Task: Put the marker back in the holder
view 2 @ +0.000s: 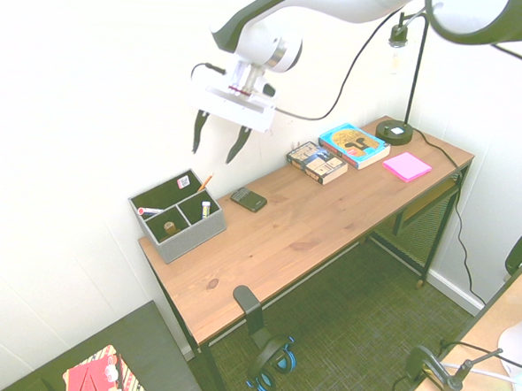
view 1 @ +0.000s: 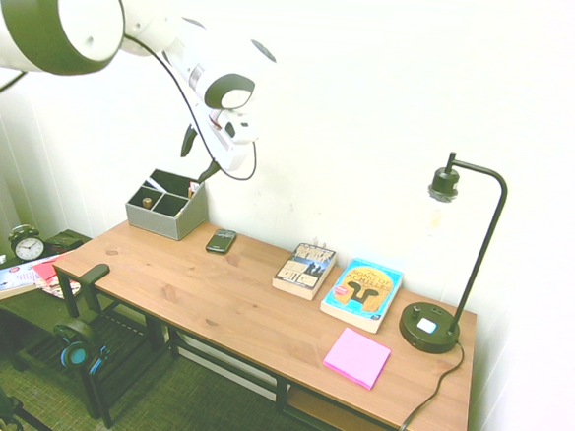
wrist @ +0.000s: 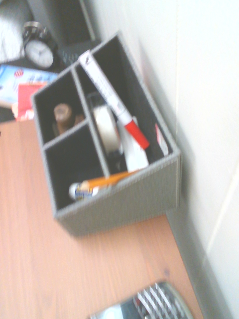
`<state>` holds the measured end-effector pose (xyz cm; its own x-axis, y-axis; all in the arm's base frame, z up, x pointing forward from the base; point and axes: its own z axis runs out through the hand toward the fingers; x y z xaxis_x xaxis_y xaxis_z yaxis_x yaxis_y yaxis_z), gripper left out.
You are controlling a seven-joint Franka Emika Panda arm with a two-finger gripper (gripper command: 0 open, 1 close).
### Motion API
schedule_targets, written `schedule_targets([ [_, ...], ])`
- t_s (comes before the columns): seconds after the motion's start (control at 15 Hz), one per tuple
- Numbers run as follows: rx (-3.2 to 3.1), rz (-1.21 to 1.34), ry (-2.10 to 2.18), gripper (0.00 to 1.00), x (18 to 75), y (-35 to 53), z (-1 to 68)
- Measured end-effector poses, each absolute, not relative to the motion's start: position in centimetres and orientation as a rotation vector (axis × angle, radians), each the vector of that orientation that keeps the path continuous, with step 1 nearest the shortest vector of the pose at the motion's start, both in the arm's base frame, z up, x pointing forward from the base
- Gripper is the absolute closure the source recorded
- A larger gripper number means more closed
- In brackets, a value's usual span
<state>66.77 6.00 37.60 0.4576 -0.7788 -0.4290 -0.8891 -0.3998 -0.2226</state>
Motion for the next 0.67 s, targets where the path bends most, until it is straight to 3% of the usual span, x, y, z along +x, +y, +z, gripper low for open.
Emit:
schedule_targets([
  [0.67, -2.914, -0.021, 0.994, 0.00, 48.9, -0.9, 47.1],
])
